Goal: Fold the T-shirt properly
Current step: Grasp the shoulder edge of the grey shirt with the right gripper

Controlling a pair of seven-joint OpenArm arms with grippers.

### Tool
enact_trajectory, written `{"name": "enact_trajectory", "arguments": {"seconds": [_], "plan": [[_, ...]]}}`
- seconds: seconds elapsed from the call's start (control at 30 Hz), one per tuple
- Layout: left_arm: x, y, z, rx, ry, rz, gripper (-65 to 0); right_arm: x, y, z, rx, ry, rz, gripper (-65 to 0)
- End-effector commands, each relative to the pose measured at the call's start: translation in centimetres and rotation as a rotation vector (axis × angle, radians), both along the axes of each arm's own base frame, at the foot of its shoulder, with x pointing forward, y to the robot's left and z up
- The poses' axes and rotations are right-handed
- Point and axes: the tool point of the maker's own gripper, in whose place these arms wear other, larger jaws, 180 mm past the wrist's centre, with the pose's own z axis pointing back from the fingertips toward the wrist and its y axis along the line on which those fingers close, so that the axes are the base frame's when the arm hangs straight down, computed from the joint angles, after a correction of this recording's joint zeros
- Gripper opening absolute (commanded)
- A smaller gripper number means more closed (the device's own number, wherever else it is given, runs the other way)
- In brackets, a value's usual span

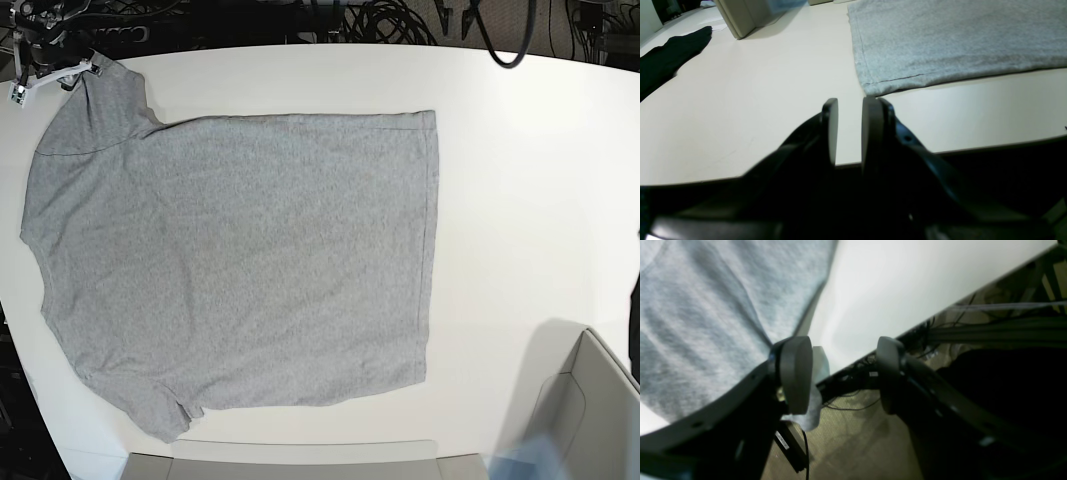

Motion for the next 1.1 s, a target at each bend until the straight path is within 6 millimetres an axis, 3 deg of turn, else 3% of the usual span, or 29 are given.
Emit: {"name": "enact_trajectory", "arguments": {"seconds": [0.0, 0.23, 0.37, 0.53, 0.77, 1.07], "plan": [[-0.5, -0.1, 0.6, 0.002, -0.011, -0.005, -51.4, 1.2, 0.1, 0.7, -0.018, -0.031, 0.042, -33.9], [-0.5, 0.0, 0.6, 0.002, -0.011, -0.006, -51.4, 1.4, 1.2, -1.2, 0.044, -0.010, 0.064, -33.9], [-0.6, 0.0, 0.6, 0.002, -0.010, -0.006, -51.4, 1.2, 1.2, -0.9, 0.034, -0.008, 0.065, -33.9], [-0.6, 0.0, 0.6, 0.002, -0.010, -0.006, -51.4, 1.2, 0.5, 0.9, -0.028, -0.020, 0.067, -33.9], [-0.6, 0.0, 0.6, 0.002, -0.010, -0.006, -51.4, 1.7, 0.6, 1.0, -0.024, -0.030, 0.069, -33.9], [-0.6, 0.0, 0.5, 0.002, -0.008, -0.006, -51.4, 0.3, 1.5, -3.5, 0.076, 0.074, 0.050, -33.9]]}}
